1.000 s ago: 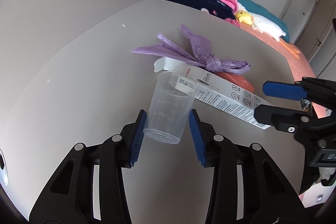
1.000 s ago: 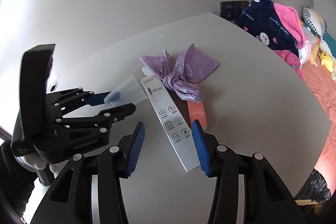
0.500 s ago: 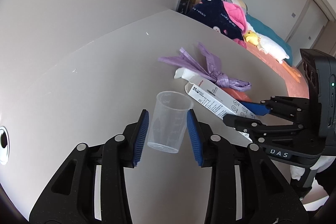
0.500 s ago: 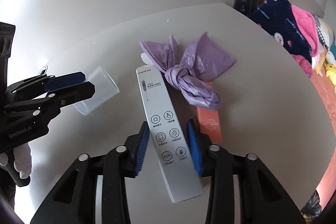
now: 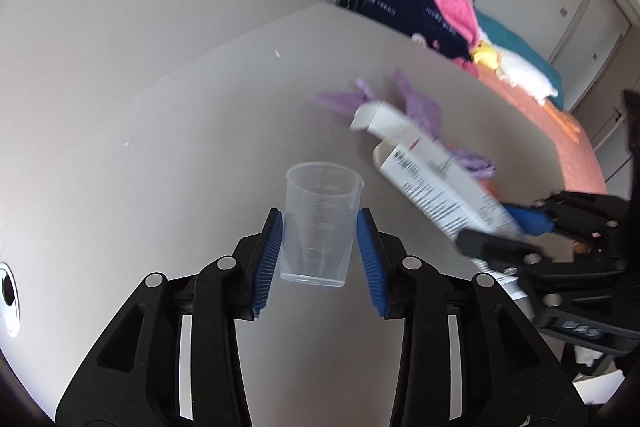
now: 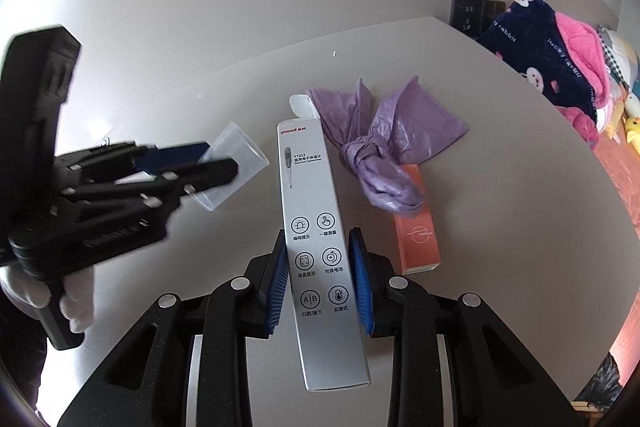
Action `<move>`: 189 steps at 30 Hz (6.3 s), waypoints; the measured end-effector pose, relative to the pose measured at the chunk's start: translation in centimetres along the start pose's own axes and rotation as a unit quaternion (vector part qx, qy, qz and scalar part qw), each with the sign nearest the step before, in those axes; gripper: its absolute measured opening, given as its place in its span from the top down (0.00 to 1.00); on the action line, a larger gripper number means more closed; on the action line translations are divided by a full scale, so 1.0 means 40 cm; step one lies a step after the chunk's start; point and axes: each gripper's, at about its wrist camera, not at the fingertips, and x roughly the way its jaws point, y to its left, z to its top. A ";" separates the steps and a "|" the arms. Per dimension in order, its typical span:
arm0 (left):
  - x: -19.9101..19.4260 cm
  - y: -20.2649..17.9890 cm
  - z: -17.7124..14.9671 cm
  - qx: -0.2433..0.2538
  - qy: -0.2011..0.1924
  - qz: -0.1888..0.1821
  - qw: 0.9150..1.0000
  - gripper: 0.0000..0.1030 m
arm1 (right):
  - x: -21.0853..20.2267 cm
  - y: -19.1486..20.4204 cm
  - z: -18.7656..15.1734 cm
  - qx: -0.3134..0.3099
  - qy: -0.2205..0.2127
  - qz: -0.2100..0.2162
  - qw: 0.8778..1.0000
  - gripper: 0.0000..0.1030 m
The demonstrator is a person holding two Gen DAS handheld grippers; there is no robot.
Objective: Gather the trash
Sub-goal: 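Carry the clear measuring cup and white box over the trash bag, then open both tools to drop the measuring cup and box into the bag, then move both tools back over the table toward the purple bag and orange box, then grasp the knotted purple plastic bag at its knot with the left tool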
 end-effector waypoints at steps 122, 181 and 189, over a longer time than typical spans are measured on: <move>-0.166 -0.817 -0.062 0.204 -0.050 -0.213 0.954 0.06 | -0.724 -0.424 -0.469 0.257 -0.217 -0.194 0.922 0.36; 0.070 -0.178 0.091 0.006 -0.008 -0.026 1.000 0.56 | -0.200 -0.217 -0.064 0.131 -0.094 -0.069 0.985 0.49; 0.120 -0.171 0.104 0.019 0.002 -0.017 1.000 0.66 | -0.155 -0.221 -0.048 0.128 -0.080 -0.064 0.986 0.49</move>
